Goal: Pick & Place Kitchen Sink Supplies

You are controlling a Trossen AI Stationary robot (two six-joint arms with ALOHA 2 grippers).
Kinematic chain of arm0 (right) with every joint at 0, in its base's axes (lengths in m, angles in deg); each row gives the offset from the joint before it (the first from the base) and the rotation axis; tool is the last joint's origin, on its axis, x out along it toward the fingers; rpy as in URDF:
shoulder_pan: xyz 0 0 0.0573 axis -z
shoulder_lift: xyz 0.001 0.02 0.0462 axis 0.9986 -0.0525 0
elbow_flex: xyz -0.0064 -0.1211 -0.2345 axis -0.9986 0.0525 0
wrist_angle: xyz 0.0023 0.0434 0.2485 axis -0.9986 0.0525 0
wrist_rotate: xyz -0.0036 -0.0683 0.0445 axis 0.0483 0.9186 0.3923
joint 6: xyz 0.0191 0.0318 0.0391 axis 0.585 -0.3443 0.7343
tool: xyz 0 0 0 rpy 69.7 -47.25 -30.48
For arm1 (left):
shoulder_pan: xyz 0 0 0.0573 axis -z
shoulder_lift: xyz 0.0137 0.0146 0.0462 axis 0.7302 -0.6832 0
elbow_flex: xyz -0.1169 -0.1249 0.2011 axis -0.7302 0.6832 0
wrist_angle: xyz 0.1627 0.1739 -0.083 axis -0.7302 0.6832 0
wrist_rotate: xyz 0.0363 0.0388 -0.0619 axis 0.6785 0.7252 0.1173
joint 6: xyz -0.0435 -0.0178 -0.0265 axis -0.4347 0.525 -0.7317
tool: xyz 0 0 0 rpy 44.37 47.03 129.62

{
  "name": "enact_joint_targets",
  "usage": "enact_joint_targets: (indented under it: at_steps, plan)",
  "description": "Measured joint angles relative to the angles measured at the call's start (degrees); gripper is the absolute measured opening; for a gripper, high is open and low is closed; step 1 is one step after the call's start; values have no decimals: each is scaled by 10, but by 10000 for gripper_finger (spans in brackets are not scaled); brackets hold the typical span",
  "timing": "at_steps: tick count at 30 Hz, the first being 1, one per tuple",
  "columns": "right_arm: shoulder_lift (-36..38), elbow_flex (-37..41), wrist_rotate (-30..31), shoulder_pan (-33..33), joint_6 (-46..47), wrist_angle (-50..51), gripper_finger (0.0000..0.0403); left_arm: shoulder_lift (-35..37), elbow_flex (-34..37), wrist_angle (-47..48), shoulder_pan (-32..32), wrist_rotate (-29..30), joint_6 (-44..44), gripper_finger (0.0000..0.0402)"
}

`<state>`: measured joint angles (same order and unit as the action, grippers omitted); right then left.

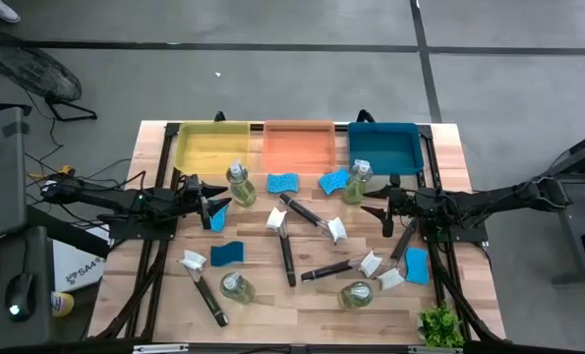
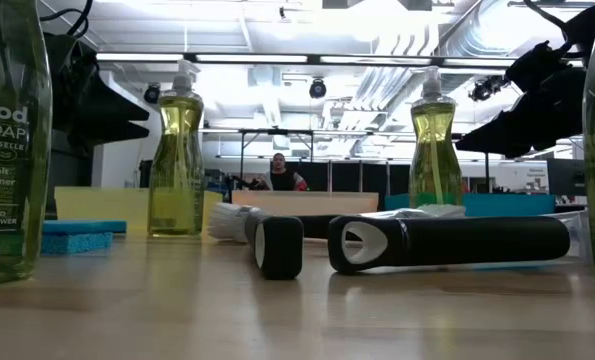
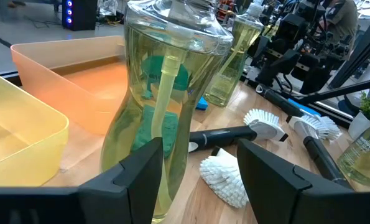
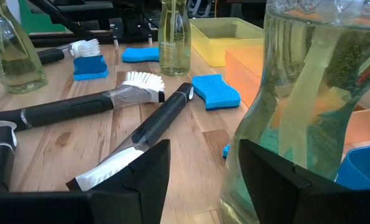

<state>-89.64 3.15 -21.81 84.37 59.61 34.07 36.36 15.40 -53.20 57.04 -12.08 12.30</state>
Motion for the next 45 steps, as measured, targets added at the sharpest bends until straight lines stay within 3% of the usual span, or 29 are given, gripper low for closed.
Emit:
enact_joint_targets:
  at_steps: [40, 45]
  plan:
    - [0, 0, 0, 0, 0, 0, 185, 0, 0, 0, 0, 0, 0, 202]
    - [0, 0, 10, 0, -41, 0, 184, 0, 0, 0, 0, 0, 0, 202]
